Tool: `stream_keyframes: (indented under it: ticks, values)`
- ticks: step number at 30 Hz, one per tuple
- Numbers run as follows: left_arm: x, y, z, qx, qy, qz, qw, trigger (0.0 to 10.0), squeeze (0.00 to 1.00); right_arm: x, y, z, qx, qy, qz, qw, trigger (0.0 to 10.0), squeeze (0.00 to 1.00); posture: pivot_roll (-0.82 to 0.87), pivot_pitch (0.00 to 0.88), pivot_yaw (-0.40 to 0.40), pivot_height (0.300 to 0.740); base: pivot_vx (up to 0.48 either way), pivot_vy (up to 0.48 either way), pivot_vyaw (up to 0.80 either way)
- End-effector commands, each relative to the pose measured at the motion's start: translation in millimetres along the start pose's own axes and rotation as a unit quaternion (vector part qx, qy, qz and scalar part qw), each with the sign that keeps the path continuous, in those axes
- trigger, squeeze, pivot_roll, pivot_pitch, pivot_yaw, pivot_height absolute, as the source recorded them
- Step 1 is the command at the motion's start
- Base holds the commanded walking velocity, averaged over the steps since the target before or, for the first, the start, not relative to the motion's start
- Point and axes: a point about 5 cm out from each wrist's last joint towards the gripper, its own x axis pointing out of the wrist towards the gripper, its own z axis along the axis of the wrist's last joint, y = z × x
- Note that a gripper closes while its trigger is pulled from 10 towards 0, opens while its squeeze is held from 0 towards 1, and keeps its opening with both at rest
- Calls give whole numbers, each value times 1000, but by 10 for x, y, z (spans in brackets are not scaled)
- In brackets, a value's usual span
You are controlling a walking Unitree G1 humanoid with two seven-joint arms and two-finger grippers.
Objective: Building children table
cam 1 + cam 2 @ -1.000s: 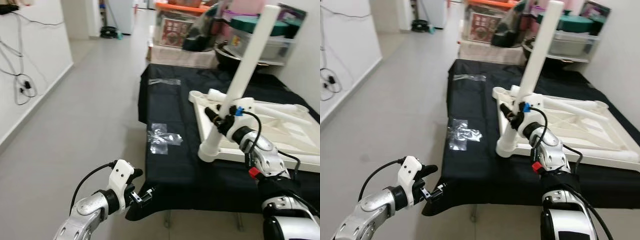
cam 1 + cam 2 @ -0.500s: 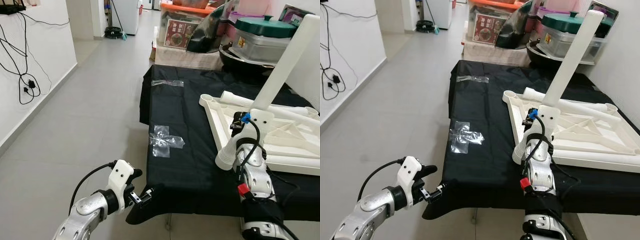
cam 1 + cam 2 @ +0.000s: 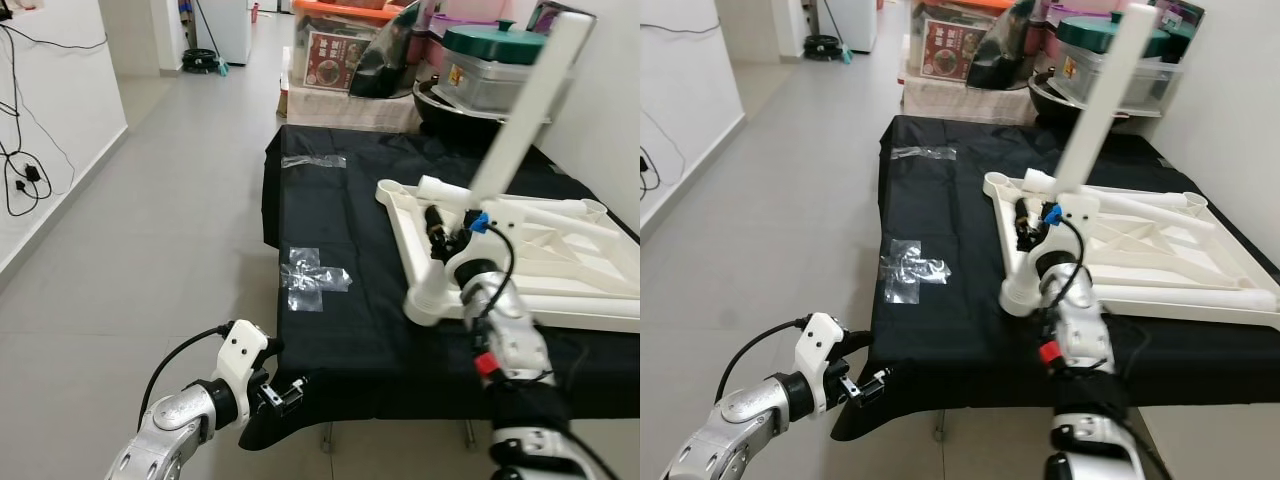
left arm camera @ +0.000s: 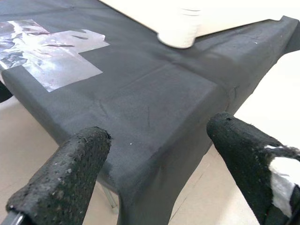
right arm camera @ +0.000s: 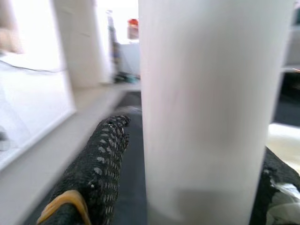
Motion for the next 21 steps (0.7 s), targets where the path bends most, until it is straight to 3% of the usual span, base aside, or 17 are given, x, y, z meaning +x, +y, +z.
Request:
stream_keyframes:
  ticks: [1,2,3,6,8,10,11,12,13,14,21]
  values:
    - [16,-14,-31,-4,5,-1,1000,10000,0,46,178,19,7,3,80,997,10000,0,11,0,-121,740,0,0,0]
    - [16,-14,-31,-4,5,-1,1000,10000,0,46,178,19,7,3,80,997,10000,0,11,0,-121,740,0,0,0]
    - [19,-15,-28,-4,4,-2,1000,10000,0,44,183,42,2,7,123,992,10000,0,12,0,-121,740,0,0,0]
    - [19,-15,-28,-4,4,-2,1000,10000,0,44,183,42,2,7,123,992,10000,0,12,0,-121,740,0,0,0]
    - [21,-14,-26,-3,4,-1,1000,10000,0,44,193,47,-16,22,188,982,10000,0,14,0,-125,740,0,0,0]
    - [21,-14,-26,-3,4,-1,1000,10000,0,44,193,47,-16,22,188,982,10000,0,14,0,-125,740,0,0,0]
    - [20,-13,-25,-3,4,0,1000,10000,0,55,193,27,-26,29,200,979,7137,0,16,0,-127,740,0,0,0]
    - [19,-12,-26,-2,4,1,1000,10000,0,68,188,-4,-33,35,198,979,2275,0,18,0,-128,740,0,0,0]
    - [19,-12,-26,-2,4,1,1000,10000,0,68,188,-4,-33,35,198,979,2275,0,18,0,-128,740,0,0,0]
    - [18,-11,-26,-2,4,2,1000,10000,0,75,181,-27,-36,39,197,979,0,0,18,0,-128,740,0,0,0]
    - [10,-4,-31,-1,6,1,1000,10000,0,31,69,-79,-47,50,193,979,0,0,13,0,-123,740,0,0,0]
